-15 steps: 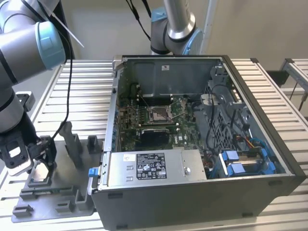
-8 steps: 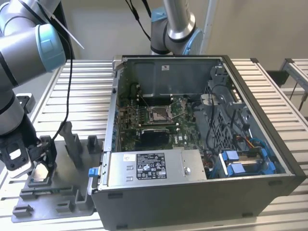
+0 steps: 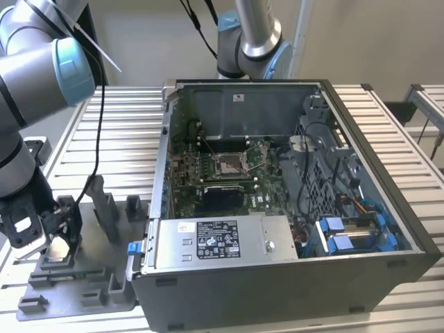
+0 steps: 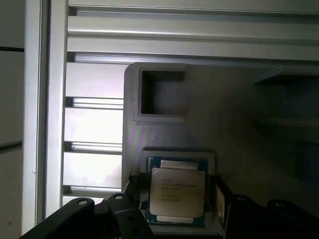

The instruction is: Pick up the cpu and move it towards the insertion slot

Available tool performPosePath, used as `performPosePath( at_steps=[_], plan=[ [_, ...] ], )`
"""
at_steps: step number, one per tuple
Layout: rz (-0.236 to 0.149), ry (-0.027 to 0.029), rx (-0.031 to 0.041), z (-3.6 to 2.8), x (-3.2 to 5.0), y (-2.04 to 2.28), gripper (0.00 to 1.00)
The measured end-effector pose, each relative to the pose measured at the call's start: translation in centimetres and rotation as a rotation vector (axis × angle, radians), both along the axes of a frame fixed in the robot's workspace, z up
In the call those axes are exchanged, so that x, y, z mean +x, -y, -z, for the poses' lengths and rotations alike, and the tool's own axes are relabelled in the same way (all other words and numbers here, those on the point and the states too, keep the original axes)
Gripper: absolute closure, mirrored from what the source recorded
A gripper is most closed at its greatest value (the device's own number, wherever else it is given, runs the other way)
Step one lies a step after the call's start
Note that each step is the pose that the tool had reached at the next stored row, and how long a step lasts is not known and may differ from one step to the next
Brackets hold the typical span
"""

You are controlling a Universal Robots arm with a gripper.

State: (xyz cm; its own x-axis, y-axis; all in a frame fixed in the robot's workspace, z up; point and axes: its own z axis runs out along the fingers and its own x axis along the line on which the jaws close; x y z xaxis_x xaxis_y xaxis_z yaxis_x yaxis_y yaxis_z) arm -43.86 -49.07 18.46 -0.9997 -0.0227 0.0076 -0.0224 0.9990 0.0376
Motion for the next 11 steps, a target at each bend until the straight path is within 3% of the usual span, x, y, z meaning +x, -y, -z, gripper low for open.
performPosePath(
  at_steps=[10,11],
  plan=[
    [0.0,0.0001,0.0001,0.03,0.0,0.0,0.0],
    [0.0,0.0001,0.0001,0.03,0.0,0.0,1.0]
  ],
)
